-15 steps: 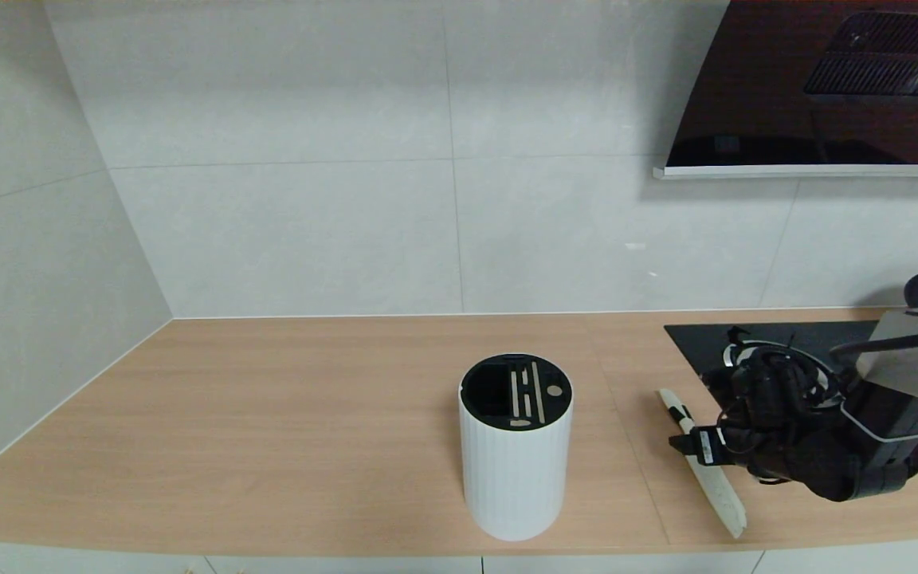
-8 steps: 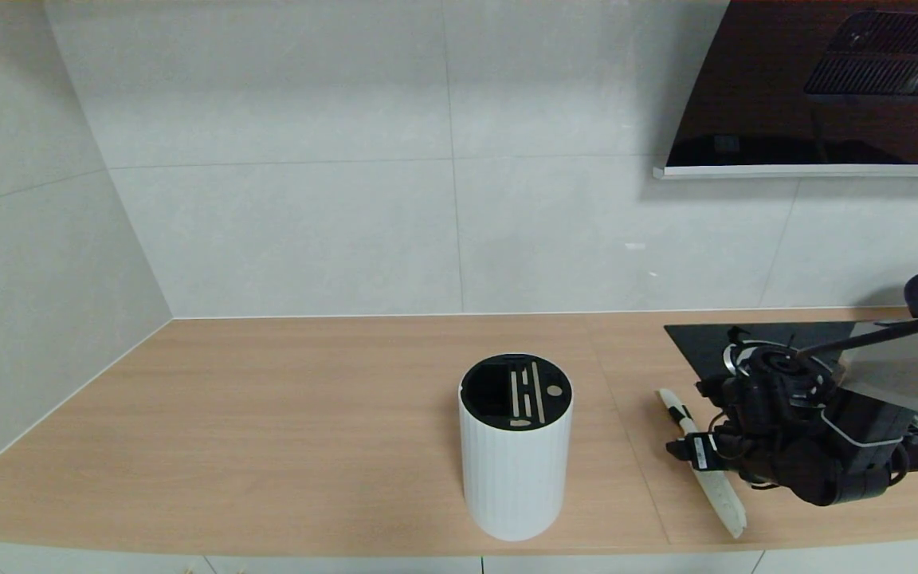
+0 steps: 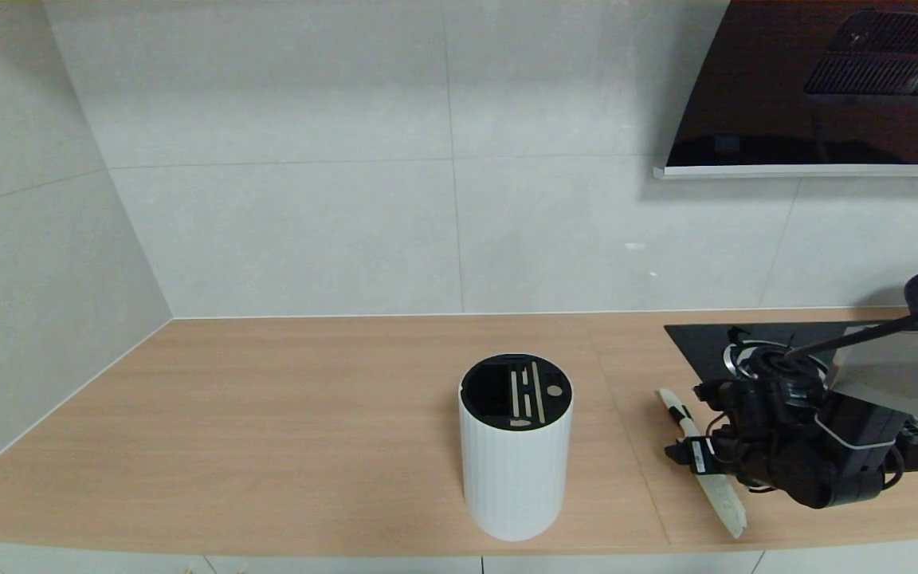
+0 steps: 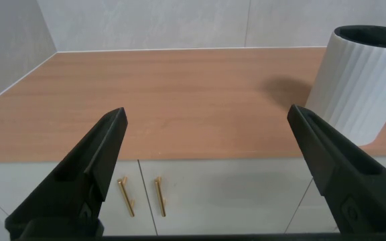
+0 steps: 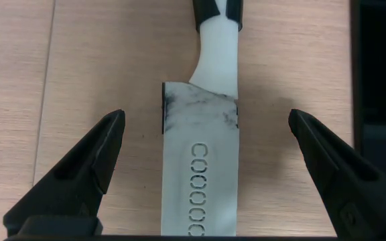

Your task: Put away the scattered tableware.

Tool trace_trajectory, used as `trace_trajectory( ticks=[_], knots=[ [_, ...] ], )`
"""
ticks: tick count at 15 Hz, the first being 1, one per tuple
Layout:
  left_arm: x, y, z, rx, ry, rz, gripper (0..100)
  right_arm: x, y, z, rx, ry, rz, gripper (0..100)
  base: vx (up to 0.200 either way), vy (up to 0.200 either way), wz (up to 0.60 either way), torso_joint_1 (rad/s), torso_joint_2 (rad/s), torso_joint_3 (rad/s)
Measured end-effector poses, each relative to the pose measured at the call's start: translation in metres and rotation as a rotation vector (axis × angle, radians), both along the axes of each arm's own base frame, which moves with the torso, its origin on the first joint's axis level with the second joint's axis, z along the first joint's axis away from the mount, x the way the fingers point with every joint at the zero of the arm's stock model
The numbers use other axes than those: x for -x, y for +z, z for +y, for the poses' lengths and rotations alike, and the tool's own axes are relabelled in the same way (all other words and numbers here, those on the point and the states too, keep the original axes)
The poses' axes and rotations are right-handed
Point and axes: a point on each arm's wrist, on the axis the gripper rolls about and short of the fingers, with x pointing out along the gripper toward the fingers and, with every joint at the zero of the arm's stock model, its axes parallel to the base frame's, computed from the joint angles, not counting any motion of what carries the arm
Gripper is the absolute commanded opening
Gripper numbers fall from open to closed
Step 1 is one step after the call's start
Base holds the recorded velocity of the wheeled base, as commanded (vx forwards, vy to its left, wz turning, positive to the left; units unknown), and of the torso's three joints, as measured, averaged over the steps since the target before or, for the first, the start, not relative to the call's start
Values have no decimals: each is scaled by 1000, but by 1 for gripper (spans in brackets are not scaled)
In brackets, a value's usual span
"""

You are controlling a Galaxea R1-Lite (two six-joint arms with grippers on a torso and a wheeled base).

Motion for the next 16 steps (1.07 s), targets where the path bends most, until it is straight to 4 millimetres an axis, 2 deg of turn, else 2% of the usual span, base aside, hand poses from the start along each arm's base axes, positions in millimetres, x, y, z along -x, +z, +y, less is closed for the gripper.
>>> trace_trajectory(
  ticks=[1, 7, 12, 14, 16],
  knots=[
    [0, 0, 0, 0, 0, 0, 100, 0, -1, 0, 5, -5, 2, 0, 0, 0, 0, 0, 0, 0],
    [0, 0, 0, 0, 0, 0, 100, 0, -8, 4, 13, 3, 14, 0, 0, 0, 0, 0, 0, 0],
    [0, 0, 0, 0, 0, 0, 100, 1, -5, 4, 26, -15, 4, 0, 0, 0, 0, 0, 0, 0],
    [0, 0, 0, 0, 0, 0, 100, 4, 4, 5, 21, -18, -17, 0, 0, 0, 0, 0, 0, 0],
    [0, 0, 0, 0, 0, 0, 100, 9, 25, 10, 0, -13, -65, 0, 0, 0, 0, 0, 0, 0]
  ],
)
